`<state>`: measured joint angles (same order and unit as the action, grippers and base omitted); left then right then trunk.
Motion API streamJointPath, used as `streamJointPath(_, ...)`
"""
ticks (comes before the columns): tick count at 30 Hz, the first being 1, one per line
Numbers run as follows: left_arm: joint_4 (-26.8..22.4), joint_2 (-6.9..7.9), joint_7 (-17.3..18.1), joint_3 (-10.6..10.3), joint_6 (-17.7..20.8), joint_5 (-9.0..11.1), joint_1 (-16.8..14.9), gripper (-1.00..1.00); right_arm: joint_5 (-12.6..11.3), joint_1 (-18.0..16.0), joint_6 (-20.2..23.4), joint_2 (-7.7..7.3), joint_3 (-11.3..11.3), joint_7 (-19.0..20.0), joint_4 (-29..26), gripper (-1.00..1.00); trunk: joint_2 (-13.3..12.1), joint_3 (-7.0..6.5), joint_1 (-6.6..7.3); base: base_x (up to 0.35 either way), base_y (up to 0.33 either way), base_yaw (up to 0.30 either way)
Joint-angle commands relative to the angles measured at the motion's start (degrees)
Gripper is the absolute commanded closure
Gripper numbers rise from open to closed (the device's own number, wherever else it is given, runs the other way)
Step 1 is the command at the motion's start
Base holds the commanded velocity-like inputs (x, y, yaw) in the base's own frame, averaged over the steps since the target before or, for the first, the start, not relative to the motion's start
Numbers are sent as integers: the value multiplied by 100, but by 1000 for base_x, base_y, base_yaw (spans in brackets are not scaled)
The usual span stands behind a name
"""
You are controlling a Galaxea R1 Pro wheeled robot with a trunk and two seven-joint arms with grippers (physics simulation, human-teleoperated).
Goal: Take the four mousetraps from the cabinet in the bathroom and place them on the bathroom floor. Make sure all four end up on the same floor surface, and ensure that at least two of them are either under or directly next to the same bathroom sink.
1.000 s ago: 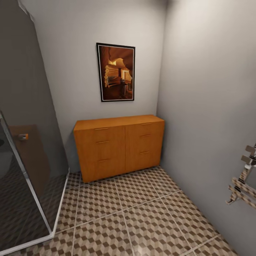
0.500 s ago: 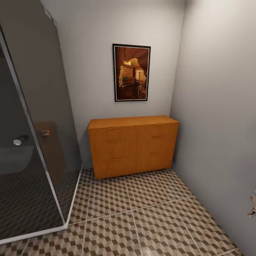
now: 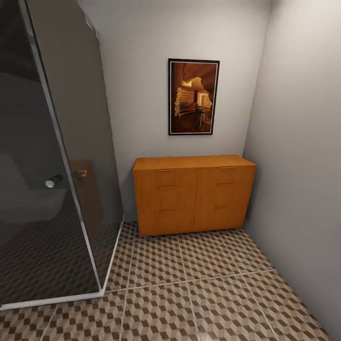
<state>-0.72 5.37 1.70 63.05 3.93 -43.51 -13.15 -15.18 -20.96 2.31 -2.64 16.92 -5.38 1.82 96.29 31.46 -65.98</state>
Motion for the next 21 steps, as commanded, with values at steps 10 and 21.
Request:
streamJointPath(10,-15,50,-72,58,100,-20,-4,100,-64,-4,8,9,55,-2,3,100,3,6,1,0,0,278)
streamJointPath(21,-48,55,-78,73,-764,-25,-6,100,-65,-4,-4,11,55,4,3,100,3,6,1,0,0,162)
